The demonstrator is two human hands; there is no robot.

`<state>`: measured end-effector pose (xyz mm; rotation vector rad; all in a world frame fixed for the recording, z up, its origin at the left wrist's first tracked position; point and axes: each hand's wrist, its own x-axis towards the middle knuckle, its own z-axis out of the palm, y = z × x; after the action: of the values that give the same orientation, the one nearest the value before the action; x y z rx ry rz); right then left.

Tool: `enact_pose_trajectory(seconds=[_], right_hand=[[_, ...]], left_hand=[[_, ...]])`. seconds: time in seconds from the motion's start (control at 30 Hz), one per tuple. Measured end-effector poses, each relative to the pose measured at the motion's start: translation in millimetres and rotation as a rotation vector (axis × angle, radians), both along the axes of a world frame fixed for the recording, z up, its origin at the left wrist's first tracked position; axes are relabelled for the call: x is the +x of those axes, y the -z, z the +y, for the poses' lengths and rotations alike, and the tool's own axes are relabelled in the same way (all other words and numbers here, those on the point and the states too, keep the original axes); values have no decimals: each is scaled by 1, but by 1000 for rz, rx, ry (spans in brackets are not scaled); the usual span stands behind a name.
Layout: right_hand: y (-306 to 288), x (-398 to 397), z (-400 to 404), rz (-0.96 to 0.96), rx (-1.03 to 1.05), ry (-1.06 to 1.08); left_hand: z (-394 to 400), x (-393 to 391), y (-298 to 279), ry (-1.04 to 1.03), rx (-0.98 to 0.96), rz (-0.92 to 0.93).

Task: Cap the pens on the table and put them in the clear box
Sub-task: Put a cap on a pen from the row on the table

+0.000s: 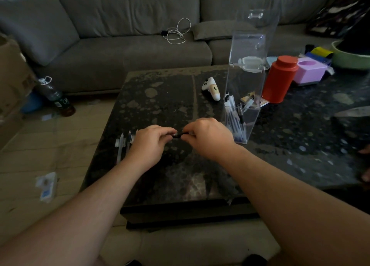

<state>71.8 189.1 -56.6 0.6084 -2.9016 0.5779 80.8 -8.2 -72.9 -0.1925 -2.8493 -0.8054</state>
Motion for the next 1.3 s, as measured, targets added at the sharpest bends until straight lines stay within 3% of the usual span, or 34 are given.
enact_pose_trajectory(seconds=[0.27,0.53,0.67,0.8,0.9,1.0,1.1,1.3], right_hand=[[3,2,-1,68,-41,-8],[8,1,14,-45,-104,-135],[0,2,22,-44,-163,-132],[-33,9,34,211,-254,-47],[-67,18,49,473,-470,113],[-86,25,73,602,-629,279],[-76,23,95,482,-584,388],[-36,11,103,195,-260,495]], left_hand=[[1,6,-13,-16,101,-1],[15,13,-14,66,69,3],[23,13,-12,57,187,26],[31,11,-16,83,195,19],[44,12,-17,177,202,-29],[56,16,-16,234,193,-20],[66,21,-13,282,162,33],[75,27,-8,388,-48,114]])
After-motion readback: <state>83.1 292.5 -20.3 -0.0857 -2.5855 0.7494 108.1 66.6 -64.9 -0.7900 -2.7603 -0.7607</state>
